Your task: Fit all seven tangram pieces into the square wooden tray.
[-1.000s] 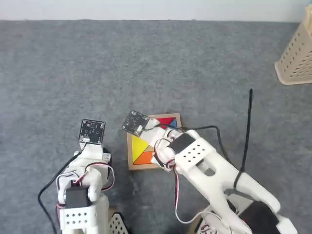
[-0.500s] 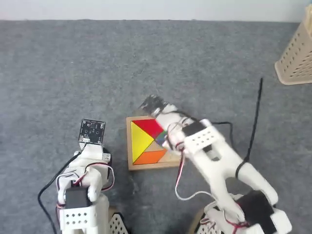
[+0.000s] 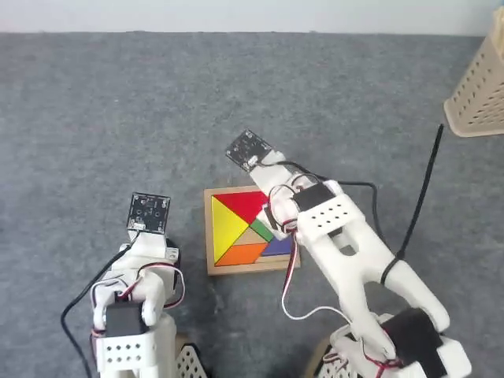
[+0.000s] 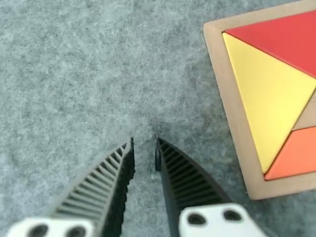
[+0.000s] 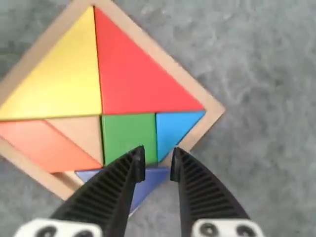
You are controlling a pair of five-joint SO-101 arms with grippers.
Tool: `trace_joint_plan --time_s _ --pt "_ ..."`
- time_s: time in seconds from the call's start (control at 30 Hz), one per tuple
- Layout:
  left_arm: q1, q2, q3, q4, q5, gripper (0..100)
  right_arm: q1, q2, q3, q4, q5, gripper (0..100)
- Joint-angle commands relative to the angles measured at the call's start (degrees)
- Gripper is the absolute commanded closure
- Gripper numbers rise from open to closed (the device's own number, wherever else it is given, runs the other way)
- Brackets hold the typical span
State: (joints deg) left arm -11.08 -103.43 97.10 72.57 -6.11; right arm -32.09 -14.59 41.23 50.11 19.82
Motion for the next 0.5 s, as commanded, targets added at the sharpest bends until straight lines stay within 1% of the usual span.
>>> trace_joint_plan --time_s 0.0,0.27,0.47 --pt "0.18 -1.32 -0.48 0.00 0.44 93 0.48 -1.63 1.49 0.84 -0.79 90.8" --pt "0.18 -1.32 -0.48 0.00 0.44 93 0.13 -1.10 6.33 0.92 -0.44 90.8" --pt "0.18 -1.32 -0.48 0.00 0.44 93 -3.74 -0.22 6.51 0.92 -0.70 90.8"
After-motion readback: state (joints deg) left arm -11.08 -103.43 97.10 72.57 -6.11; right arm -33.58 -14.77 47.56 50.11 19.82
